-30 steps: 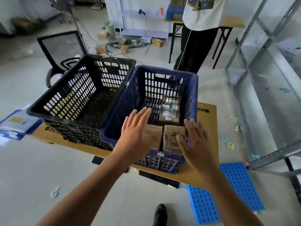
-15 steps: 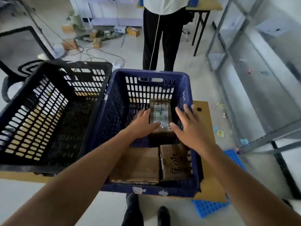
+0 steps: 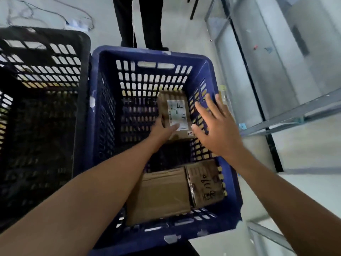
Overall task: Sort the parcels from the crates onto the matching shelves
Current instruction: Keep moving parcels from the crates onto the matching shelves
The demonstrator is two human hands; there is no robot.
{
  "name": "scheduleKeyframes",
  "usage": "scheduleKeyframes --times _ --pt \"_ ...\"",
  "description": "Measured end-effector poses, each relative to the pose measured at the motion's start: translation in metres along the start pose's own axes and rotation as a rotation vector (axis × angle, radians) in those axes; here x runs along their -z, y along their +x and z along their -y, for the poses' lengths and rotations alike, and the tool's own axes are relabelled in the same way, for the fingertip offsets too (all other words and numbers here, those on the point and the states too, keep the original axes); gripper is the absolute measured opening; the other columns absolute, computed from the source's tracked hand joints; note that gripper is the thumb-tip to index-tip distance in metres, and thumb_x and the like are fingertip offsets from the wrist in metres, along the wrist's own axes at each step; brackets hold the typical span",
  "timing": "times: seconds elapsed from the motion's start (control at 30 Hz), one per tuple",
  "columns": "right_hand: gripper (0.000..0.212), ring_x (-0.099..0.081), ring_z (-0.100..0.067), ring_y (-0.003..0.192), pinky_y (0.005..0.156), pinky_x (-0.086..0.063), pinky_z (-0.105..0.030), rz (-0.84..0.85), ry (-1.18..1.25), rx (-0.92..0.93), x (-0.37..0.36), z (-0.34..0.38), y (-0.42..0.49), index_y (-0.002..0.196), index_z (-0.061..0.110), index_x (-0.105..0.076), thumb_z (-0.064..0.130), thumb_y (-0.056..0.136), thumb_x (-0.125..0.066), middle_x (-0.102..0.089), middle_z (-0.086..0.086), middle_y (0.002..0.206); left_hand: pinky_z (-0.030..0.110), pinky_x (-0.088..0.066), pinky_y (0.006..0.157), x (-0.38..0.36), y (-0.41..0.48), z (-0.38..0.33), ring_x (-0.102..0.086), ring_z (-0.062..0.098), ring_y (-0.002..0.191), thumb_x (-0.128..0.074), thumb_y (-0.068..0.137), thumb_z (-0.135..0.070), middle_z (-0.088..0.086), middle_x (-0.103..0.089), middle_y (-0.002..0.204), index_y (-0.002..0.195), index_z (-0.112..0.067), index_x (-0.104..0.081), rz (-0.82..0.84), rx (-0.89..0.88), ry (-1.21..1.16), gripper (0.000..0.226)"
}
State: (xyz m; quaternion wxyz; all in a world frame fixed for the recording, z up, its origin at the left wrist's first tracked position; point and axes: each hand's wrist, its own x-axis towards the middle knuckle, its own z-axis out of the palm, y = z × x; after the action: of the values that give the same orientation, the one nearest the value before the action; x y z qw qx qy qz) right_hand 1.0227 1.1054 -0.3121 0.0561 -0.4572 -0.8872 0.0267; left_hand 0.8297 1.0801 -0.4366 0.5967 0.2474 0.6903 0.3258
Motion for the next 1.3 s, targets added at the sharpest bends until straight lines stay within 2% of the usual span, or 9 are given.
scheduleKeyframes --times 0.13,0.3,0.47,0.6,0.7,0.77,0.93,1.17,1.3 --pt "0.07 -0.006 -0.021 0.162 0.126 -0.026 -0.053 -0.01 0.065 -0.084 -0.002 0.0 0.002 0.162 0.027 -0.034 0.057 0.099 -0.042 -0.018 -0.005 0.174 0.031 -0.036 0.11 -0.011 0.004 0.007 -0.042 0.026 0.141 -0.079 0.088 -0.042 0.008 -0.033 0.164 0.163 -0.034 0.004 0.067 0.001 -0.064 0.112" --pt "0.071 -0.005 -0.017 0.162 0.126 -0.024 -0.045 0.008 0.063 -0.122 -0.003 0.0 0.004 0.162 0.027 -0.033 0.058 0.099 -0.04 -0.017 -0.003 0.174 0.05 -0.048 0.108 -0.001 0.001 0.002 -0.052 0.025 0.125 -0.073 0.094 -0.019 0.007 -0.046 0.154 0.162 -0.031 -0.011 0.02 -0.031 -0.048 0.093" --pt "0.071 -0.015 -0.023 0.16 0.128 -0.021 -0.048 -0.03 0.055 -0.13 0.001 0.004 -0.001 0.16 0.022 -0.036 0.055 0.098 -0.041 -0.026 -0.007 0.171 0.029 -0.055 0.05 0.017 -0.039 -0.036 -0.065 0.023 0.097 -0.073 0.093 -0.018 0.002 -0.062 0.129 0.156 -0.039 -0.025 0.024 0.076 -0.262 0.082" --pt "0.072 -0.022 -0.026 0.158 0.13 -0.013 -0.047 -0.081 0.23 -0.232 0.02 0.026 -0.026 0.16 0.021 -0.035 0.058 0.1 -0.045 -0.035 -0.008 0.167 0.035 -0.06 0.061 0.036 -0.105 -0.048 -0.075 0.019 0.083 -0.073 0.095 -0.025 -0.009 -0.065 0.115 0.159 -0.046 -0.018 0.062 -0.04 -0.322 0.087" --pt "0.06 -0.048 -0.023 0.138 0.117 -0.038 -0.045 -0.16 0.566 -0.329 0.038 0.056 -0.069 0.141 0.024 -0.058 0.06 0.096 -0.045 -0.057 -0.004 0.143 0.043 -0.061 0.08 0.038 -0.165 -0.047 -0.076 0.018 0.097 -0.07 0.096 -0.027 -0.009 -0.071 0.124 0.153 -0.05 -0.032 0.116 -0.269 -0.368 0.073" --pt "0.04 -0.061 -0.01 0.115 0.094 -0.047 -0.033 -0.217 0.87 -0.363 0.053 0.075 -0.108 0.125 0.033 -0.064 0.056 0.095 -0.053 -0.065 0.008 0.121 0.045 -0.06 0.089 0.03 -0.206 -0.044 -0.074 0.022 0.106 -0.069 0.097 -0.025 -0.006 -0.073 0.123 0.152 -0.051 -0.034 0.141 -0.392 -0.386 0.07" --pt "0.033 -0.064 0.013 0.101 0.08 -0.046 -0.006 -0.426 1.135 -0.408 0.091 0.102 -0.204 0.12 0.056 -0.056 0.043 0.091 -0.067 -0.07 0.031 0.109 0.036 -0.061 0.08 -0.014 -0.296 -0.016 -0.071 0.026 0.113 -0.065 0.1 -0.017 0.0 -0.073 0.123 0.156 -0.051 -0.024 0.258 -0.612 -0.329 0.077" --pt "0.061 -0.075 -0.005 0.1 0.081 -0.062 -0.031 -0.674 1.3 -0.669 0.101 0.088 -0.339 0.141 0.038 -0.053 0.037 0.084 -0.073 -0.074 0.025 0.112 0.034 -0.061 0.084 -0.1 -0.371 0.037 -0.067 0.023 0.12 -0.068 0.098 -0.019 -0.005 -0.067 0.132 0.154 -0.059 -0.016 0.435 -0.622 -0.149 0.086" --pt "0.058 -0.073 -0.015 0.104 0.095 -0.06 -0.049 -0.722 1.232 -0.853 0.084 0.068 -0.419 0.138 0.042 -0.056 0.034 0.083 -0.072 -0.07 0.022 0.12 0.048 -0.055 0.101 -0.13 -0.386 0.067 -0.064 0.019 0.122 -0.069 0.087 -0.047 -0.004 -0.06 0.139 0.156 -0.045 -0.029 0.379 -0.568 0.063 0.08"
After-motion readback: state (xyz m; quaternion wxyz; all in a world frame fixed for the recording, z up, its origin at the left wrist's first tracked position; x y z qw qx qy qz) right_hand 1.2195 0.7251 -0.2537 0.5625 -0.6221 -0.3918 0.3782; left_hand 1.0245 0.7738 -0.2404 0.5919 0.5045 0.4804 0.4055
